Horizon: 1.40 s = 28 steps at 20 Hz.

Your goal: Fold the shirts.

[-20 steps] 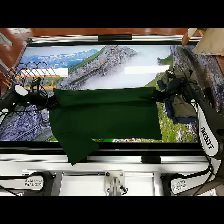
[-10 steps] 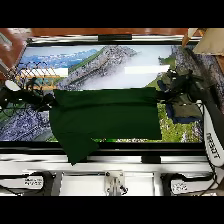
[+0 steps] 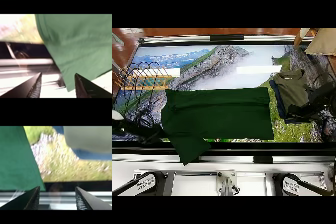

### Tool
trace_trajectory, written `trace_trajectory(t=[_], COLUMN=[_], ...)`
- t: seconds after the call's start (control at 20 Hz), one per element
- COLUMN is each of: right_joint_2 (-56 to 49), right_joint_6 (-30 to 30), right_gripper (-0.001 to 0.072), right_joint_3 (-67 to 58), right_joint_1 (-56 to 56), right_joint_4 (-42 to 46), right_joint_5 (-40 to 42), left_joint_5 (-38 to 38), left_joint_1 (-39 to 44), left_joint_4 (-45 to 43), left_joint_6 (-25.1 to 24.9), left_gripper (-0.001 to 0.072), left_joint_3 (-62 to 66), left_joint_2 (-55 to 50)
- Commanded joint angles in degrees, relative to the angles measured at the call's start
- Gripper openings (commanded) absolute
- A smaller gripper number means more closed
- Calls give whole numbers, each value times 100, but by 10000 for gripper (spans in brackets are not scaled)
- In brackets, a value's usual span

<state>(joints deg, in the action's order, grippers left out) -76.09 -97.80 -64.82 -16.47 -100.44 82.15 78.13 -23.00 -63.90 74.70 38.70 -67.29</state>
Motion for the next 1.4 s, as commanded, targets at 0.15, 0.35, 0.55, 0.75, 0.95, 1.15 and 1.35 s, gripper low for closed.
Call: trace_trajectory(t=[0.15,0.35,0.55,0.75,0.95,1.15,1.35], right_joint_2=[186,186,186,83,48,42,44], right_joint_6=[-129,-127,-85,-361,-389,-317,-114], right_gripper=[547,547,547,598,621,620,619], right_joint_3=[291,291,293,866,2006,2127,2155], right_joint_1=[-229,-229,-229,-240,-125,101,105], right_joint_4=[-586,-599,-623,-649,-1572,-1561,-1357], right_joint_5=[-162,-179,-59,398,-413,-927,-1082], left_joint_5=[-667,-1049,-1342,-1115,-1023,-907,-909], left_joint_1=[-74,354,706,719,649,656,656], left_joint_4=[772,789,807,802,800,846,848], left_joint_6=[-529,-492,-439,-485,-527,-619,-629], left_gripper=[471,471,255,34,34,34,34], left_joint_3=[-883,-883,-881,-837,-697,-627,-627], left_joint_2=[234,52,-199,-240,-197,-162,-162])
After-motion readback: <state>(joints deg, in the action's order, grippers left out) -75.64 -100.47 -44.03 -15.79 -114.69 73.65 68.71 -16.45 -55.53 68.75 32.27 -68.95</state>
